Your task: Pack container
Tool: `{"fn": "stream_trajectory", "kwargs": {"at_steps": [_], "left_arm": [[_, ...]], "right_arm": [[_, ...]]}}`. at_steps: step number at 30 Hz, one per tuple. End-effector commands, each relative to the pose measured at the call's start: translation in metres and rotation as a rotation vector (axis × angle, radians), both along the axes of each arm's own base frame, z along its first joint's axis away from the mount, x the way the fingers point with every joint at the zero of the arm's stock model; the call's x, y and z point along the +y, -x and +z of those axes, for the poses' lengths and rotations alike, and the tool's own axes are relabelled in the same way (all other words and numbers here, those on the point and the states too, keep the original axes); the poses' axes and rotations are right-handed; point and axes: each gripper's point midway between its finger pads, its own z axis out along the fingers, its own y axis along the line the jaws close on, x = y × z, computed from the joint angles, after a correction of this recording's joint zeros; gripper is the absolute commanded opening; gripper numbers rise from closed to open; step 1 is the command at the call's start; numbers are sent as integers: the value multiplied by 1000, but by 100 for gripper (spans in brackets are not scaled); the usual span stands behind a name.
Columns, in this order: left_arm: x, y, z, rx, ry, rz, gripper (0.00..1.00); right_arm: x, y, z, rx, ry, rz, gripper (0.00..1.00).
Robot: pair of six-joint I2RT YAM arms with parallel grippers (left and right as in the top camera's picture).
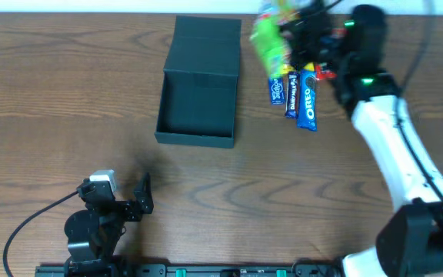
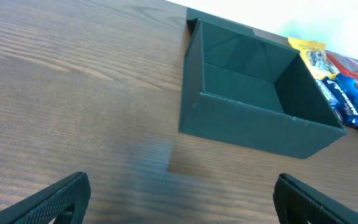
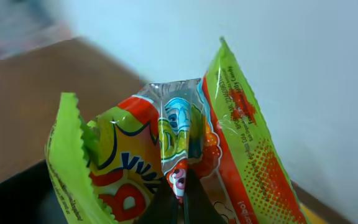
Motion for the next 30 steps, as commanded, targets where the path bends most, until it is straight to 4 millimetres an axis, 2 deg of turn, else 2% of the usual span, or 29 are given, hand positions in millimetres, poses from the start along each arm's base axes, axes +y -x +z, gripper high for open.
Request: {"fn": "stream_trajectory", "kwargs": {"at_steps": [1,6,8,10,13,16,20,24,30], "left_arm": [[1,0,-9,20,10,6,95],[1,0,-9,19,10,6,95],[1,0,-9,19,10,6,95],[1,0,-9,19,10,6,95],[1,0,-9,19,10,6,95],[1,0,-9,19,10,6,95],[7,0,-10,14,-46,21,95],[6,0,-9,14,-44,18,95],[9,-4,-1,-23,-48,38,95]], "right_arm": [[53,23,-17,-128,108,238,1],[113,41,-55,-209,194,413,1],[126,42,-67,-206,193,435,1],[131,38,-69,-194,168,424,1],[125,30,-50,-192,102,373,1],[107,21,-30,-171,49,310,1],[85,16,-16,-125,-7,259,1],[72,18,-8,-92,-60,280,1],[54,11,-10,-65,-71,250,1]]}}
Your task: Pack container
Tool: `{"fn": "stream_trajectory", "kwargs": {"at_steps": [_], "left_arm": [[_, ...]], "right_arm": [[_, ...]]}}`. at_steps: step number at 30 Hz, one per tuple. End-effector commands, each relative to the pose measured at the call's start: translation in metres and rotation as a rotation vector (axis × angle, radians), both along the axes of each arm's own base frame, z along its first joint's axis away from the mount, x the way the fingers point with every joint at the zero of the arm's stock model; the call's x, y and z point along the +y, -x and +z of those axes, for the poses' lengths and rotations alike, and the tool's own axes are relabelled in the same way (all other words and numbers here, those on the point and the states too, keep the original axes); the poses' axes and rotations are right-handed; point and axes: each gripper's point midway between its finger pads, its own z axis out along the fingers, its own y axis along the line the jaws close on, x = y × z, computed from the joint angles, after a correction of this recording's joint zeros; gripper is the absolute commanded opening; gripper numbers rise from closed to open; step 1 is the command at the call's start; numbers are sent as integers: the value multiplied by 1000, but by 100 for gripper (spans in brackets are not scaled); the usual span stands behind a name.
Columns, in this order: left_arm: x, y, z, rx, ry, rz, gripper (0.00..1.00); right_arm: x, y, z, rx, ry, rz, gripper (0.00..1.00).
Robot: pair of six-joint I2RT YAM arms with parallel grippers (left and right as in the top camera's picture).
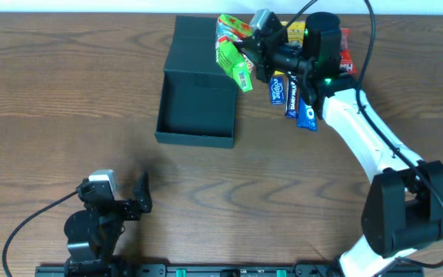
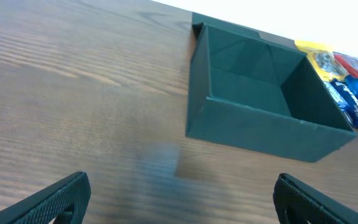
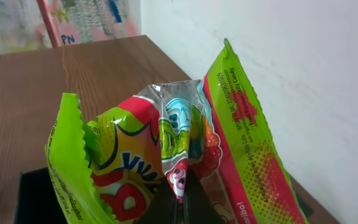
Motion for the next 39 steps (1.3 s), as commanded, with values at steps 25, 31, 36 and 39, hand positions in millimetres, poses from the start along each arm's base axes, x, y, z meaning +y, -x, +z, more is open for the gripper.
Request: {"fn": "stream_trajectory", "kwargs": {"at_steps": [25,31,36,39], "left_arm": [[-16,-156,131,156,-217,-329,95],[-25,-200,94,343,-123,-426,95],[-32,-212,65,389,-64,-469,23],[-26,-215,48,435,-80,-440,6]], "right_arm": [[-66,-9,16,111,-90,-72,1],[-73,-11,14,123,-89,-87,1],[-80,-12,10,143,-88,-103,1],[-83,-13,9,149,-87,-111,1]]}}
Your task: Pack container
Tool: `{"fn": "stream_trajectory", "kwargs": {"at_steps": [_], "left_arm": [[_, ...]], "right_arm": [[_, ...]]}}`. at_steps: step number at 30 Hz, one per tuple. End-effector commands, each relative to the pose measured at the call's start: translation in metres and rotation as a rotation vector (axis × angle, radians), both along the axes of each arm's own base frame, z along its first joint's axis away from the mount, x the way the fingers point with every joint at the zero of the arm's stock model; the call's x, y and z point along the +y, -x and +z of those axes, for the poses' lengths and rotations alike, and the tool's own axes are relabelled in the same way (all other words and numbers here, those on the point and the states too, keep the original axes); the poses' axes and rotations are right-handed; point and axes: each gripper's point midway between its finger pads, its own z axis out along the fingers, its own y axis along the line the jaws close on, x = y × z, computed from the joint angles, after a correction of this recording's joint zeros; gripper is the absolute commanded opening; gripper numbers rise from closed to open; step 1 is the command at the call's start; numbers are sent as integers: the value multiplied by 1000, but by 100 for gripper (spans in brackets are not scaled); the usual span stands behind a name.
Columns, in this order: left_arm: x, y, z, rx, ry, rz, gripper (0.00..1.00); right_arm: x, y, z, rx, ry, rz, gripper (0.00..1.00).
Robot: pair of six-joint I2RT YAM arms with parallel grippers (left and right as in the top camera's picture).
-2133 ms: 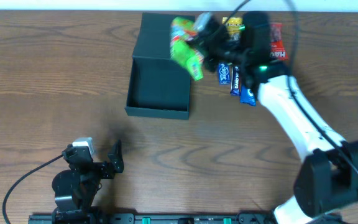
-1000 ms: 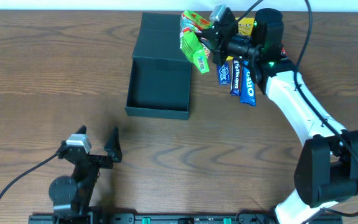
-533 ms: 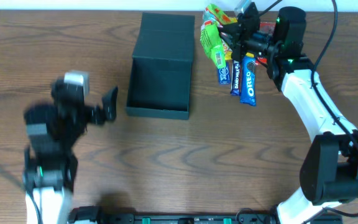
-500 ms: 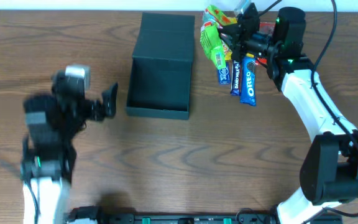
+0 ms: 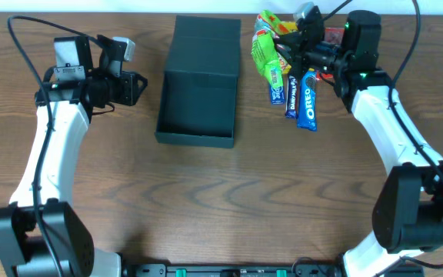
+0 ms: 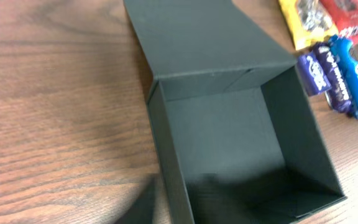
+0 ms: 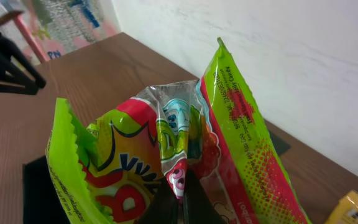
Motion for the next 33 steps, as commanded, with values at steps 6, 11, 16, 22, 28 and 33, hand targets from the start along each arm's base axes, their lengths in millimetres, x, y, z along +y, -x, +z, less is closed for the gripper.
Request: {"fn": "stream_trajectory", "kwargs": {"at_steps": [6,11,16,22,28,33], "left_arm": [[25,-14,-56,98,-140,35,6],[18,-16,-98,197,-75,37,6],[-1,-27,-122,211,51,0,6],[-26,-41,-134,204,133,1,6],[-48,-42,-131,199,144,-21,6],[-61,-40,-131,217,161,-24,6]], "right_arm": [[-4,4,23,-44,-14,7,1],[-4,4,23,-43,-14,6,1],[-4,4,23,-43,-14,6,1],[-4,3,23,-35,-18,1,1],[-5,3,22,-35,-17,-3,1],[-7,2,22,-35,-17,-6,1]]}}
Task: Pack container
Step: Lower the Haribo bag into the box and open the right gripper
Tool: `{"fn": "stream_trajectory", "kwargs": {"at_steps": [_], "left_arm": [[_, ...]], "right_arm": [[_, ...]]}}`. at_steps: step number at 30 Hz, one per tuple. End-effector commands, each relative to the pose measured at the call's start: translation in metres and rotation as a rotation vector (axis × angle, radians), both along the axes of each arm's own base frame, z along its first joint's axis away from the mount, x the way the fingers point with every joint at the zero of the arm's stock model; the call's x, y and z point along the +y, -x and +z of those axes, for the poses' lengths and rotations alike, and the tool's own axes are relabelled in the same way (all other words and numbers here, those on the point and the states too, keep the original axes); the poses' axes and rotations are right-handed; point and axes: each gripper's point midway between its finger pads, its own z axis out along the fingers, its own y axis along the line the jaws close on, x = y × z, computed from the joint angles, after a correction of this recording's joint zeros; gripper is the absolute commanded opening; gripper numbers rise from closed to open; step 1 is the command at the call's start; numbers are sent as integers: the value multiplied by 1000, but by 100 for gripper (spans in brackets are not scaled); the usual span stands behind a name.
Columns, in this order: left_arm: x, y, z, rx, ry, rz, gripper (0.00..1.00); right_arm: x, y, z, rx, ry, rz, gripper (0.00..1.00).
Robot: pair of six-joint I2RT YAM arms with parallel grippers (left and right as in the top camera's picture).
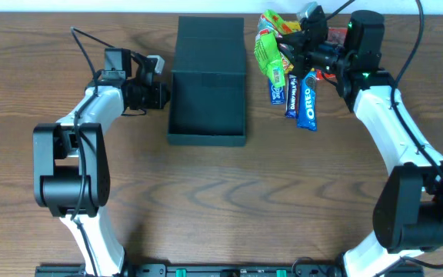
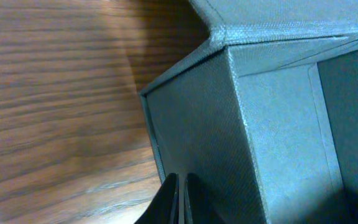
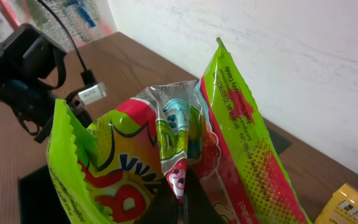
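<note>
A dark green box (image 1: 206,139) stands open at the back middle of the table, its lid (image 1: 210,42) folded flat behind it. My left gripper (image 1: 164,96) is shut, and its tips (image 2: 180,186) rest against the outside of the box's left wall (image 2: 197,124). Up beside the box's back right corner, my right gripper (image 1: 287,52) is shut on a green and red candy bag (image 1: 268,48). The bag (image 3: 129,168) fills the right wrist view, pinched at its middle seam by that gripper (image 3: 182,186).
Right of the box lie two small blue bars (image 1: 277,91) and an Oreo bar (image 1: 308,104), partly under the right arm. A yellow packet (image 3: 348,205) lies by the back edge. A white wall runs behind the table.
My left gripper was some way left of the box; now it is shut with its tips on the left wall. The box stands slightly further right. The bag is held where it was.
At first my left arm was folded at the front edge, gripper open, while the right held the bag over the snacks. Then the bag hung over the box's back right. Then it was right of the box again and the left arm had reached the box's left.
</note>
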Motion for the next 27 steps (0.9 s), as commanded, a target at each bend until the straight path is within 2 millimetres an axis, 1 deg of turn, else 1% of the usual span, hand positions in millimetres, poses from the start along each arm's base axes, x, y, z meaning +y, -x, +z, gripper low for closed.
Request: {"fn": "stream_trajectory", "kwargs": {"at_steps": [1,9,12,14,16,18,22,25,27], "left_arm": [[-11,-3,5,12,36,5,6],[-32,0,6,-2,37,-39,8],[-34,-2,7,-11,34,-43,9],[-30,-6,10,-13,40,-24,9],[-23,-10,15,-8,51,6,9],[-10,-13,22,10,49,32,7],[20,-15,40,65,38,75,6],[47,-16,62,77,18,87,6],[67,-20,83,47,-6,76,6]], "right_arm": [[-3,4,23,-40,-18,4,1],[-9,2,23,-36,-18,-8,1],[-8,5,17,-18,-6,1,1],[1,13,10,-25,27,46,1],[13,22,4,-42,61,101,1],[31,35,0,-70,81,184,1],[65,59,3,-128,77,330,1],[92,75,1,-181,103,414,1],[109,85,-9,-209,167,445,1]]}}
